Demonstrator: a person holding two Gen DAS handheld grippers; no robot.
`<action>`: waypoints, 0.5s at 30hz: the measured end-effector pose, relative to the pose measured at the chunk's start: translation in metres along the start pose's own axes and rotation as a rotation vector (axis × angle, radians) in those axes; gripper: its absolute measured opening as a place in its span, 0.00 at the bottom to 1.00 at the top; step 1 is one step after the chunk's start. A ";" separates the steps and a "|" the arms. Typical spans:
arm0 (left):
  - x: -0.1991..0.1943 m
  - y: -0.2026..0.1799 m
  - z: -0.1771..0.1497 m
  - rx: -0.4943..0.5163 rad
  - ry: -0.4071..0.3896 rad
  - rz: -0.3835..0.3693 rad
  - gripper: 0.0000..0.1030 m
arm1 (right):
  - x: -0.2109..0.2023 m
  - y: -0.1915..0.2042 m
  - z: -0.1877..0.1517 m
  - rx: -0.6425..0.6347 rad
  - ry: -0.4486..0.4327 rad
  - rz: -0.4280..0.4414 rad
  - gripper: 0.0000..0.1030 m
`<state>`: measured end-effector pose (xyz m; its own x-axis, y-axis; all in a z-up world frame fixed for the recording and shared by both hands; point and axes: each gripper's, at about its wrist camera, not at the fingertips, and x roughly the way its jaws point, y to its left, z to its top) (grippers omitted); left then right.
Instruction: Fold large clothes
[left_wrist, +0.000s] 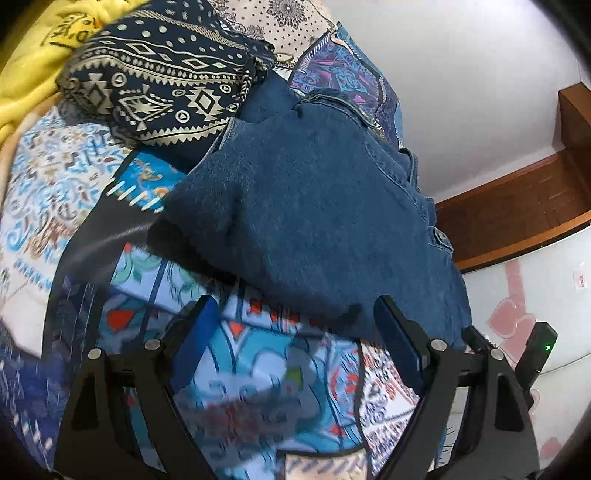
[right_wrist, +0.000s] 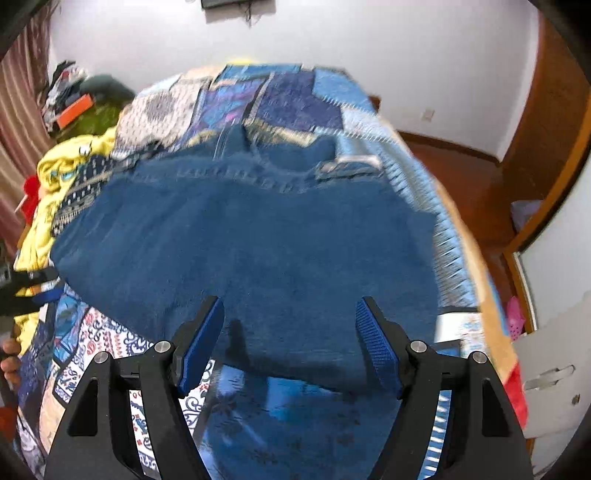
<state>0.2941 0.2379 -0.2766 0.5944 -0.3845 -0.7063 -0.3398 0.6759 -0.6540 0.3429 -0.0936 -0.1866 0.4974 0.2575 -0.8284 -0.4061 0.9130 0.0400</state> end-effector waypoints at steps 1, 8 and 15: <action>0.005 0.003 0.003 -0.012 0.006 -0.004 0.83 | 0.003 0.002 -0.001 0.004 0.012 0.007 0.69; 0.028 0.006 0.026 -0.075 -0.041 -0.060 0.78 | 0.011 0.008 -0.001 -0.019 0.010 0.026 0.71; 0.046 0.002 0.049 -0.116 -0.141 -0.021 0.51 | 0.017 0.011 0.001 -0.022 0.010 0.012 0.74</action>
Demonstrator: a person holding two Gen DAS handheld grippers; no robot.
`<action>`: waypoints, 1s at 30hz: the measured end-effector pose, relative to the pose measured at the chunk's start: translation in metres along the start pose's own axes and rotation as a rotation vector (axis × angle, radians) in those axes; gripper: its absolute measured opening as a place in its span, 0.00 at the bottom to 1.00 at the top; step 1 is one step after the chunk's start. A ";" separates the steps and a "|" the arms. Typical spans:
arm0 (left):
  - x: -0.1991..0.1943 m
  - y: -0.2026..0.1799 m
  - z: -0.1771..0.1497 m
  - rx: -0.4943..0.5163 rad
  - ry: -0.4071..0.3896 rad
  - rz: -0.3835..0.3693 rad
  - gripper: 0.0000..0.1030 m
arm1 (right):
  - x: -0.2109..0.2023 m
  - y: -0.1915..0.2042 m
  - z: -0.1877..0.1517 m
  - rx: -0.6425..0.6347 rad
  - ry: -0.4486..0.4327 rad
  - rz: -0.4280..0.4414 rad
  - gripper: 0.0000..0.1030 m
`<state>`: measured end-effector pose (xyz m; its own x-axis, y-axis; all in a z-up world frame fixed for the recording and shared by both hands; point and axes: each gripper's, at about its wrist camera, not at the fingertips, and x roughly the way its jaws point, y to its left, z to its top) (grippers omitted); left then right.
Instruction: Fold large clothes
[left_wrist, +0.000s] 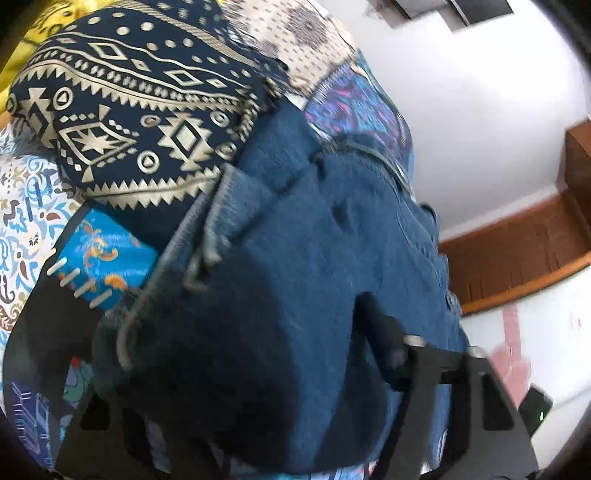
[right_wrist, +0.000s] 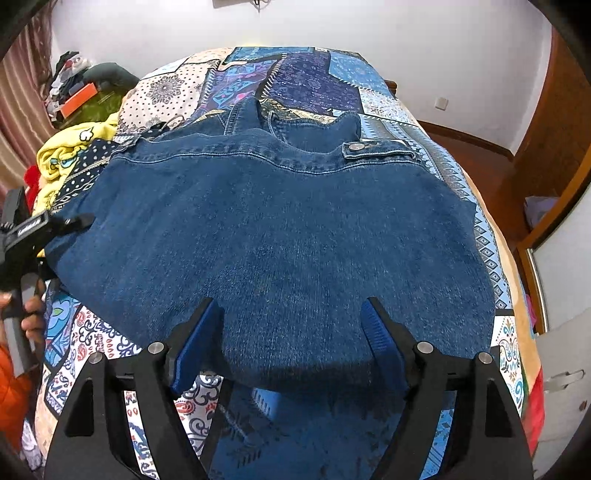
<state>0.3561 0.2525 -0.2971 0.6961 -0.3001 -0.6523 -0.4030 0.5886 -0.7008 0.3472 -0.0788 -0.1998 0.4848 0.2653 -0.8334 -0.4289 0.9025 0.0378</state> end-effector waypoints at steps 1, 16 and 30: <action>-0.001 0.000 0.002 -0.018 -0.010 0.000 0.47 | 0.000 0.001 0.000 -0.001 0.003 -0.003 0.74; -0.111 -0.124 -0.003 0.324 -0.329 -0.009 0.18 | -0.033 0.033 0.029 -0.055 -0.053 0.027 0.74; -0.182 -0.086 -0.002 0.288 -0.437 0.117 0.18 | 0.028 0.170 0.045 -0.247 0.057 0.203 0.75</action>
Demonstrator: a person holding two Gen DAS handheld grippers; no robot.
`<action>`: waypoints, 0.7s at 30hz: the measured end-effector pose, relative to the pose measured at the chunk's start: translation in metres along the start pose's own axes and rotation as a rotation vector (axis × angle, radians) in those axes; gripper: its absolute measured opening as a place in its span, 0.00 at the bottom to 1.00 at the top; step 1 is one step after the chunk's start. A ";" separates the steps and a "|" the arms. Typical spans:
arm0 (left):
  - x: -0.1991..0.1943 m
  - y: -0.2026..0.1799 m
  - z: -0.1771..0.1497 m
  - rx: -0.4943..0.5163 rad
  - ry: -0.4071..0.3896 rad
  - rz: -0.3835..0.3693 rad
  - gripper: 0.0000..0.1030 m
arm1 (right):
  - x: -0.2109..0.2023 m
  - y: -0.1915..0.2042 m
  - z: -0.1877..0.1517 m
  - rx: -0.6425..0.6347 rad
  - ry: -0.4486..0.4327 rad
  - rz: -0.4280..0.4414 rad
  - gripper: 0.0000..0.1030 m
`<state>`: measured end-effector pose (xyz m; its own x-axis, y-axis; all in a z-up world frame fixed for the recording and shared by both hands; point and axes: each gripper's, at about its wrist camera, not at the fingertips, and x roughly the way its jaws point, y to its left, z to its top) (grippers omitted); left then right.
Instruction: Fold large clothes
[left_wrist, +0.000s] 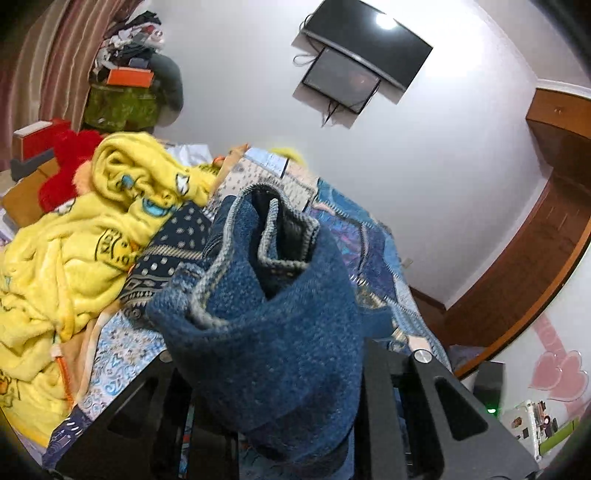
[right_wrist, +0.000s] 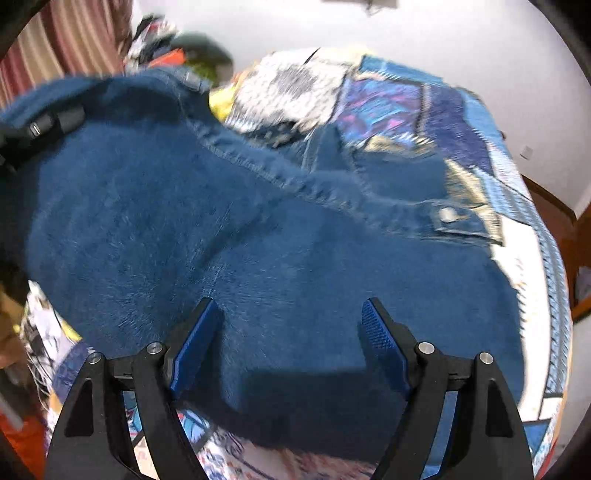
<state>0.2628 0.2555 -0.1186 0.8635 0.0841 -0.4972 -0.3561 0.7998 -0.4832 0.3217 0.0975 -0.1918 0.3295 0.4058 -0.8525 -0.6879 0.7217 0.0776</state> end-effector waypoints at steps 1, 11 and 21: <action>0.003 0.002 -0.004 0.003 0.018 0.012 0.18 | 0.008 0.002 0.000 0.004 0.020 -0.003 0.75; 0.033 -0.011 -0.012 0.024 0.068 0.032 0.18 | 0.022 -0.013 -0.013 0.014 0.103 0.067 0.76; 0.051 -0.139 -0.019 0.287 0.064 -0.145 0.18 | -0.079 -0.112 -0.045 0.244 -0.136 -0.149 0.77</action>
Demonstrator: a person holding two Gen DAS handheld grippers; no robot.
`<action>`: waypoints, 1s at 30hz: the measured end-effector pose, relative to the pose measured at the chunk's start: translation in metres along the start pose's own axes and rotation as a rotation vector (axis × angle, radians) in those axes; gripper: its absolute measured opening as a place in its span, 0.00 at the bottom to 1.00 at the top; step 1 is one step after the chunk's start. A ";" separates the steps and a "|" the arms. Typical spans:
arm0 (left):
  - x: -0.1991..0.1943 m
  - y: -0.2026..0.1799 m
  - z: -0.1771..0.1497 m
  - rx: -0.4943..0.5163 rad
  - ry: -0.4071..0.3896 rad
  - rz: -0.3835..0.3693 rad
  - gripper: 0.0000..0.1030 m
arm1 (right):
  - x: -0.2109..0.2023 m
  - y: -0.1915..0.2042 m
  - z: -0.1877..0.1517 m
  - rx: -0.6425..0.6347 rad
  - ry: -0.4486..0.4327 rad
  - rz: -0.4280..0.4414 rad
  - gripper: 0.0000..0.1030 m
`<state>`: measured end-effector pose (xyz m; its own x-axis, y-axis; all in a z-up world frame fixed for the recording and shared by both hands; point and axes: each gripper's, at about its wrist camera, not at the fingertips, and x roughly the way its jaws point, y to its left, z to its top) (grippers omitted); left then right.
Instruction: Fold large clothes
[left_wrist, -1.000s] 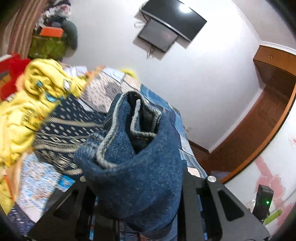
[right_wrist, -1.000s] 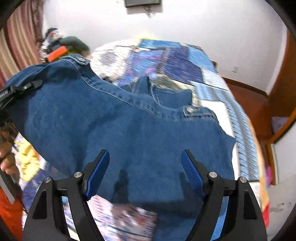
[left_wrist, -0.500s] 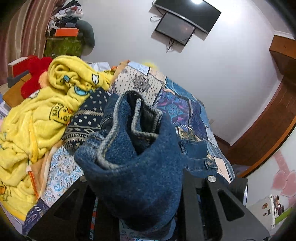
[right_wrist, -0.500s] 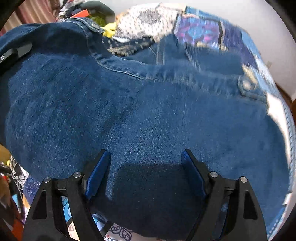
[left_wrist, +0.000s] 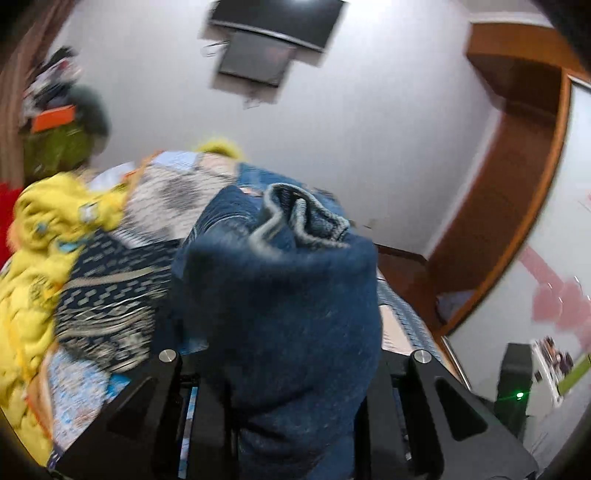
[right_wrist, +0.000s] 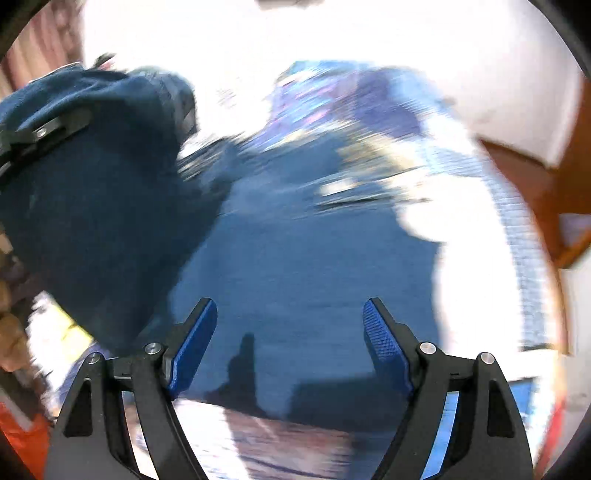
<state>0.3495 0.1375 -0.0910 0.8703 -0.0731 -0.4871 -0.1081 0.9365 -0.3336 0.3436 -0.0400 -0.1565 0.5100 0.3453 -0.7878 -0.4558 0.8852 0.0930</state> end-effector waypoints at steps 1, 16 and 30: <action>0.006 -0.013 0.000 0.020 0.005 -0.016 0.18 | -0.008 -0.013 -0.002 0.020 -0.016 -0.028 0.77; 0.101 -0.132 -0.128 0.427 0.397 -0.038 0.18 | -0.048 -0.118 -0.072 0.270 0.039 -0.139 0.77; 0.074 -0.151 -0.140 0.441 0.517 -0.140 0.68 | -0.082 -0.121 -0.083 0.283 0.005 -0.152 0.77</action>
<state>0.3628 -0.0567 -0.1893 0.5090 -0.2552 -0.8221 0.2898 0.9501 -0.1155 0.2963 -0.2016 -0.1541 0.5524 0.2014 -0.8089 -0.1531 0.9784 0.1391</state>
